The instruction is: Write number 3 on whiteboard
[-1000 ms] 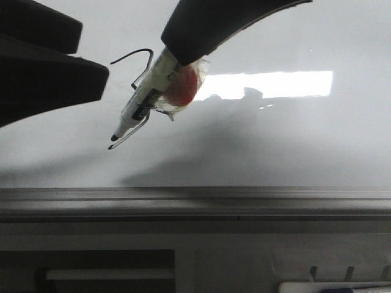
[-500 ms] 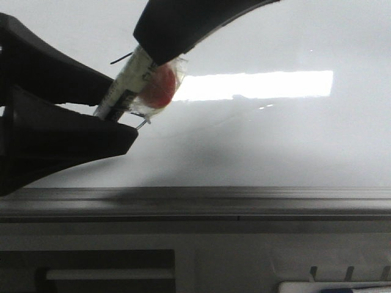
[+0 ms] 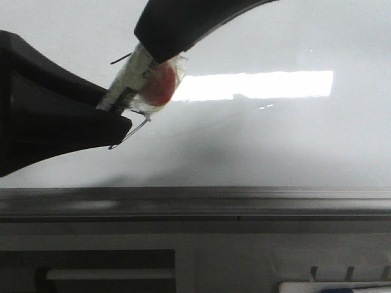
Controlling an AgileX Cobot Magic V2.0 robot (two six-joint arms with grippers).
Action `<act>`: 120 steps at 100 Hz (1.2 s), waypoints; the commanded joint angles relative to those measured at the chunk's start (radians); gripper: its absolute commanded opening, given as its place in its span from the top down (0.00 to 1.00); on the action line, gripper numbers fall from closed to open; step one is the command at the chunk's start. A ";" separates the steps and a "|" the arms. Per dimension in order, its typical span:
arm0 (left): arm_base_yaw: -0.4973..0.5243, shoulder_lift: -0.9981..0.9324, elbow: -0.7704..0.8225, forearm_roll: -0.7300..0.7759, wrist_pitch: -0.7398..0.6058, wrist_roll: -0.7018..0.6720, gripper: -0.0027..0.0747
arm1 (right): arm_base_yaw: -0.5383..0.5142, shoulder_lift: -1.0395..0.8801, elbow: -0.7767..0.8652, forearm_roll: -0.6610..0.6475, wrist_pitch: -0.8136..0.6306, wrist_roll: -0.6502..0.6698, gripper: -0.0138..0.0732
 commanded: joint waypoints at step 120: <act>0.041 -0.008 -0.030 -1.137 -0.067 -0.007 0.99 | -0.074 -0.151 -0.028 0.017 -0.297 -0.006 0.26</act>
